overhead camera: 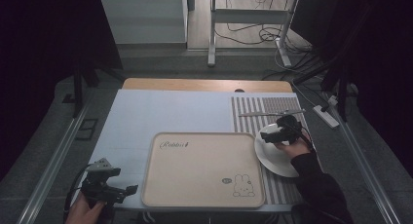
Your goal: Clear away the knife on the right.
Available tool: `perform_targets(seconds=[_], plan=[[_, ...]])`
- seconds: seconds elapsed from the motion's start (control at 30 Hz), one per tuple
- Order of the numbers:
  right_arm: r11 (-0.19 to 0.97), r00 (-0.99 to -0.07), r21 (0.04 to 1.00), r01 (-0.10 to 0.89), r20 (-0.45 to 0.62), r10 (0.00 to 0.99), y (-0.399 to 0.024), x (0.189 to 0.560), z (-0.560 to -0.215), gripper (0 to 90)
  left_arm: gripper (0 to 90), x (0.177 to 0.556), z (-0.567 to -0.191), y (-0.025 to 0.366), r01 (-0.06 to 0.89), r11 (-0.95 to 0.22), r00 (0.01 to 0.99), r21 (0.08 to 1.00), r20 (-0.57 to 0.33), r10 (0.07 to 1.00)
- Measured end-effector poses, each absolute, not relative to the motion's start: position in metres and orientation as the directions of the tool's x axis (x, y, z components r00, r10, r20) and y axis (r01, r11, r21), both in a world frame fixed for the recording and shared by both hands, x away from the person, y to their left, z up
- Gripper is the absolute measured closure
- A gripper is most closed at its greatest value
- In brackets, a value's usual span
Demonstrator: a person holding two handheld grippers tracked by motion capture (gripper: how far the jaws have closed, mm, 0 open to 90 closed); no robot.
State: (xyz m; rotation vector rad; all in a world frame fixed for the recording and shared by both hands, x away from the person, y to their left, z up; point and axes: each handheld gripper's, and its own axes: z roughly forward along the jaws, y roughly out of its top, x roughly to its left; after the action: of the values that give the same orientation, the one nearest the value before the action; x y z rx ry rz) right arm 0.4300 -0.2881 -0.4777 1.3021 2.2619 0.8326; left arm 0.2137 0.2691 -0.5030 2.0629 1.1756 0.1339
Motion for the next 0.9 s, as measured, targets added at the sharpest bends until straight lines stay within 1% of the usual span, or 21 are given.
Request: perform_targets(seconds=[0.57,0.9], plan=[[0.369,-0.43,0.64,0.674,-0.067,0.9,-0.298,0.476,-0.476,0.0,1.2,0.214,-0.503,0.269,0.697,-0.303,0.577,0.65,-0.258,0.775],[0.338,-0.382,0.617,0.71,-0.066,0.922,-0.313,0.501,-0.487,0.0,1.2,0.214,-0.503,0.269,0.697,-0.304,0.577,0.65,-0.257,0.775]])
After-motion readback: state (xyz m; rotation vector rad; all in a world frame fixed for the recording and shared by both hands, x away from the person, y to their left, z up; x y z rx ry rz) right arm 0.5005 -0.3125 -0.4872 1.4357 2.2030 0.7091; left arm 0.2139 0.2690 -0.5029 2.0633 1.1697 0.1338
